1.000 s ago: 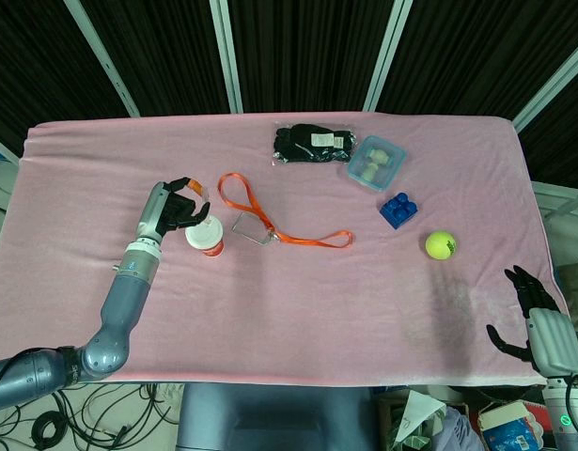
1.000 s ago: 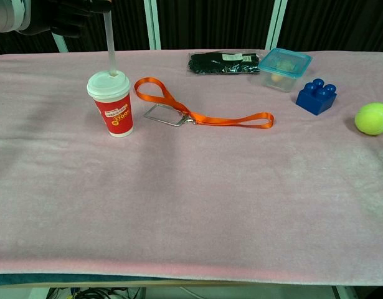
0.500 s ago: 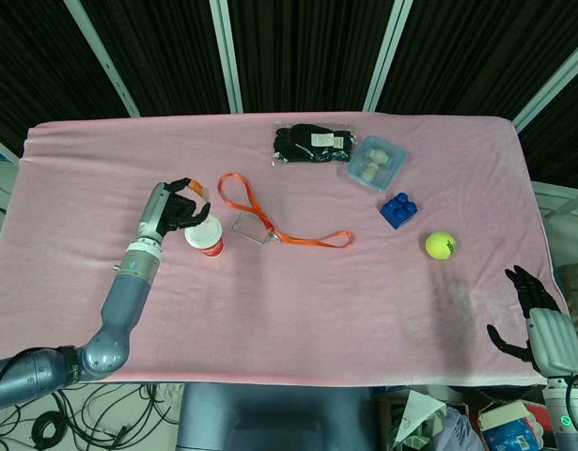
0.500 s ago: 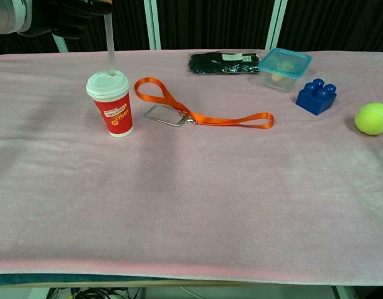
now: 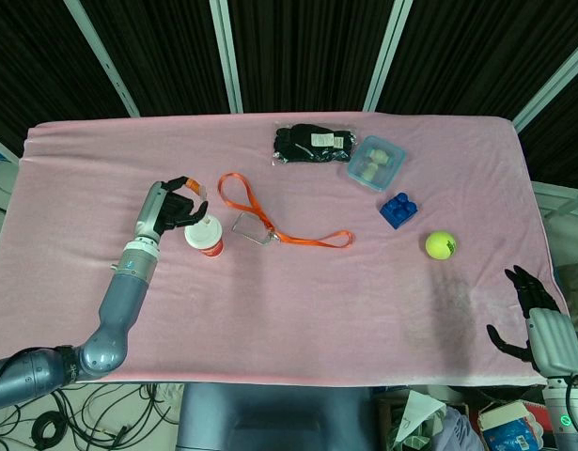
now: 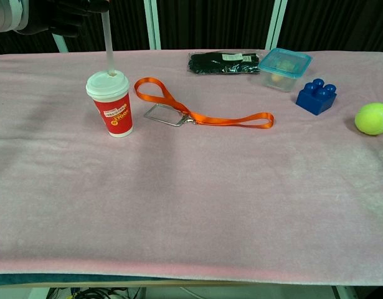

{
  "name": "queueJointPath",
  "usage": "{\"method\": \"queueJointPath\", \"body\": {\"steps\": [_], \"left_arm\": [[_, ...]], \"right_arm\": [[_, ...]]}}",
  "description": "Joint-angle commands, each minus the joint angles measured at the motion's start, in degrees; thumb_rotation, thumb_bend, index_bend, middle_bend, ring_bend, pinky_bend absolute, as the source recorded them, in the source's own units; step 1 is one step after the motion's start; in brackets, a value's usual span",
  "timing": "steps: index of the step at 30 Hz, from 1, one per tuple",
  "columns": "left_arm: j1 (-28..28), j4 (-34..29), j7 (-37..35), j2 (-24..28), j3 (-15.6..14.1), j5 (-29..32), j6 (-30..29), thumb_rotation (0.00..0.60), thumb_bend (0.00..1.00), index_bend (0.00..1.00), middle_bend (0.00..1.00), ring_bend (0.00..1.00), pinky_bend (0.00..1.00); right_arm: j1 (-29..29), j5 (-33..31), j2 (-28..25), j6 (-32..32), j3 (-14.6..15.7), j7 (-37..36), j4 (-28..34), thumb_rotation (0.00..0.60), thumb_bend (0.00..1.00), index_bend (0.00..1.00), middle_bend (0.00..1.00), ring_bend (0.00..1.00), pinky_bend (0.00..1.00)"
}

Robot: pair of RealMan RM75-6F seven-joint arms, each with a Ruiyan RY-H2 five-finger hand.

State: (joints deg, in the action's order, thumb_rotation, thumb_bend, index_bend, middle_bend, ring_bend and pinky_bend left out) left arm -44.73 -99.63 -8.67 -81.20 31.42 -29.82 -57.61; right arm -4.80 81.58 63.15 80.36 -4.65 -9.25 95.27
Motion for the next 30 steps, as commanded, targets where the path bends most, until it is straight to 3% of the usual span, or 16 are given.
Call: {"method": "queueJointPath", "body": {"steps": [1, 12, 20, 30], "left_arm": [[-0.05, 0.08, -0.03, -0.05, -0.02, 0.04, 0.05, 0.600, 0.39, 0.59, 1.00, 1.00, 1.00], [-0.09, 0.52, -0.08, -0.20, -0.24, 0.22, 0.28, 0.600, 0.38, 0.57, 1.00, 1.00, 1.00], [-0.17, 0.44, 0.06, 0.44, -0.82, -0.32, 1.86, 0.600, 0.25, 0.48, 1.00, 1.00, 1.00], [0.11, 0.27, -0.70, 0.76, -0.61, -0.85, 1.78, 0.600, 0.25, 0.46, 1.00, 1.00, 1.00]], "right_arm": [[-0.02, -0.03, -0.02, -0.04, -0.01, 0.00, 0.01, 0.600, 0.25, 0.00, 0.00, 0.00, 0.14], [-0.02, 0.00, -0.05, -0.08, 0.01, -0.15, 0.00, 0.600, 0.25, 0.00, 0.00, 0.00, 0.14], [0.00, -0.03, -0.08, -0.03, -0.03, -0.30, 0.11, 0.600, 0.25, 0.00, 0.00, 0.00, 0.14], [0.04, -0.10, -0.07, 0.00, -0.05, -0.31, 0.10, 0.600, 0.25, 0.00, 0.00, 0.00, 0.14]]}}
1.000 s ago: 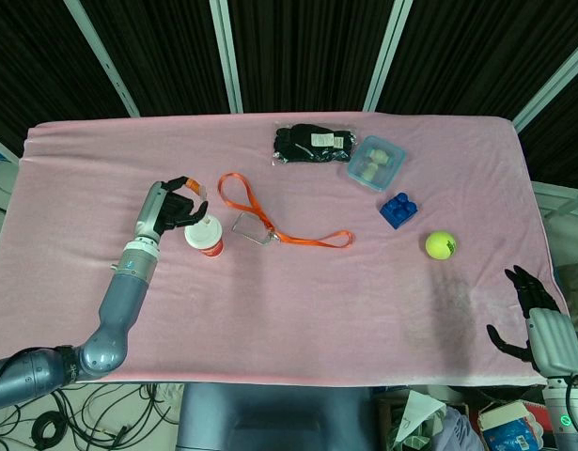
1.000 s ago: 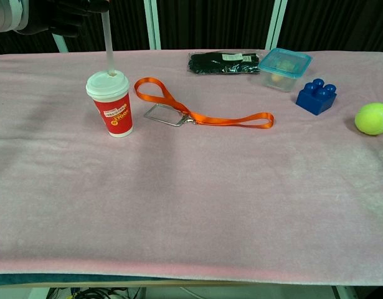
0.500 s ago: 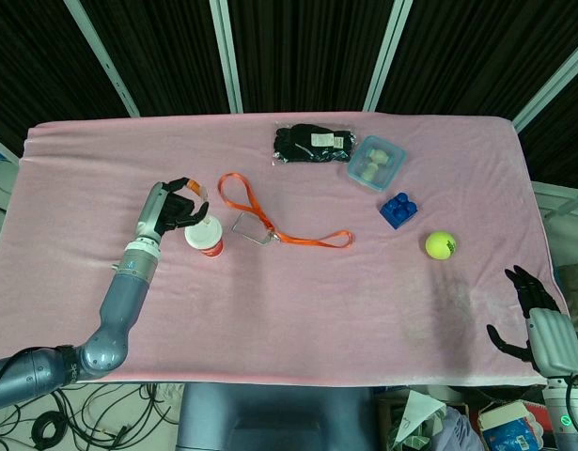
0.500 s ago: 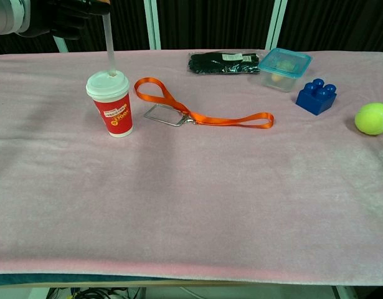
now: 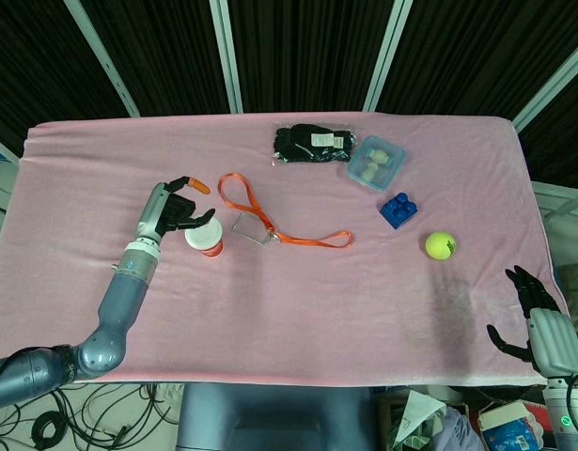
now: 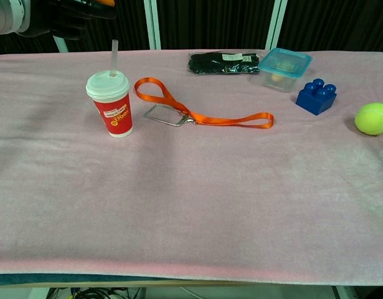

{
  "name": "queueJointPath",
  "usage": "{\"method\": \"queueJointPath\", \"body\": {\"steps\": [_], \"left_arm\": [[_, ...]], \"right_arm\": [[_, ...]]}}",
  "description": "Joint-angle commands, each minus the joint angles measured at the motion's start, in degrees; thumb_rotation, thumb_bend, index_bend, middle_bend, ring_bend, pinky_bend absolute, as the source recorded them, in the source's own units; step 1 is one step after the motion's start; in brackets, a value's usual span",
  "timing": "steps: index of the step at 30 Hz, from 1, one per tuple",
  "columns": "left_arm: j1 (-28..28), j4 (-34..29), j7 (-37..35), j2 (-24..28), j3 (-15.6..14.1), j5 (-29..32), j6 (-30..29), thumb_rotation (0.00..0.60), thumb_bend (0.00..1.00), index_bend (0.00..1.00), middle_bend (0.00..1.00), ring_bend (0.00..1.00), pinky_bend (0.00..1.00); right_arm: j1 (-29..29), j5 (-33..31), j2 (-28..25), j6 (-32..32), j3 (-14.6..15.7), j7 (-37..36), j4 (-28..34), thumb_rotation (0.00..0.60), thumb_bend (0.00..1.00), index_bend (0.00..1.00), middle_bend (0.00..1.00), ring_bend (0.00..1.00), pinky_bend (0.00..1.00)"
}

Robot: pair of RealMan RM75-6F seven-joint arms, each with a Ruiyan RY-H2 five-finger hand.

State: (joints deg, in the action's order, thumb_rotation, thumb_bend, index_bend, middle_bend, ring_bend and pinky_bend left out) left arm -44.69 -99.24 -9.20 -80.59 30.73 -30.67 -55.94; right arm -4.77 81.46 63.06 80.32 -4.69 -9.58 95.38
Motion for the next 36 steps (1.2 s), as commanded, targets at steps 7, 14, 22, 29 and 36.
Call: {"method": "queueJointPath", "body": {"steps": [7, 14, 22, 29, 36], "left_arm": [[1.28, -2.04, -0.43, 1.52, -0.25, -2.29, -1.01, 0.600, 0.25, 0.46, 0.99, 0.97, 1.00], [6.96, -5.48, 12.66, 7.79, -12.36, -22.80, -10.49, 0.600, 0.17, 0.28, 0.35, 0.33, 0.42], [17.66, -8.51, 29.79, 15.72, -26.81, -37.32, -24.02, 0.600, 0.06, 0.00, 0.00, 0.00, 0.02], [27.68, -6.77, 27.44, 17.30, -32.98, -44.48, -33.91, 0.600, 0.04, 0.00, 0.00, 0.00, 0.00], [33.85, 2.82, 22.22, 13.77, -34.82, -50.52, -39.92, 0.600, 0.04, 0.00, 0.00, 0.00, 0.00]], "right_arm": [[-0.01, -0.05, -0.03, -0.11, 0.04, 0.08, -0.06, 0.600, 0.25, 0.00, 0.00, 0.00, 0.14], [-0.03, 0.10, -0.05, -0.07, 0.10, 0.50, -0.22, 0.600, 0.25, 0.00, 0.00, 0.00, 0.14], [0.01, 0.68, 0.35, 0.62, 0.22, 2.53, -0.52, 0.600, 0.25, 0.00, 0.00, 0.00, 0.14], [0.18, 1.21, 0.90, 1.72, 0.14, 4.20, -0.90, 0.600, 0.25, 0.00, 0.00, 0.00, 0.14], [0.36, 1.78, 1.26, 2.52, 0.19, 4.84, -1.14, 0.600, 0.25, 0.00, 0.00, 0.00, 0.14]]}}
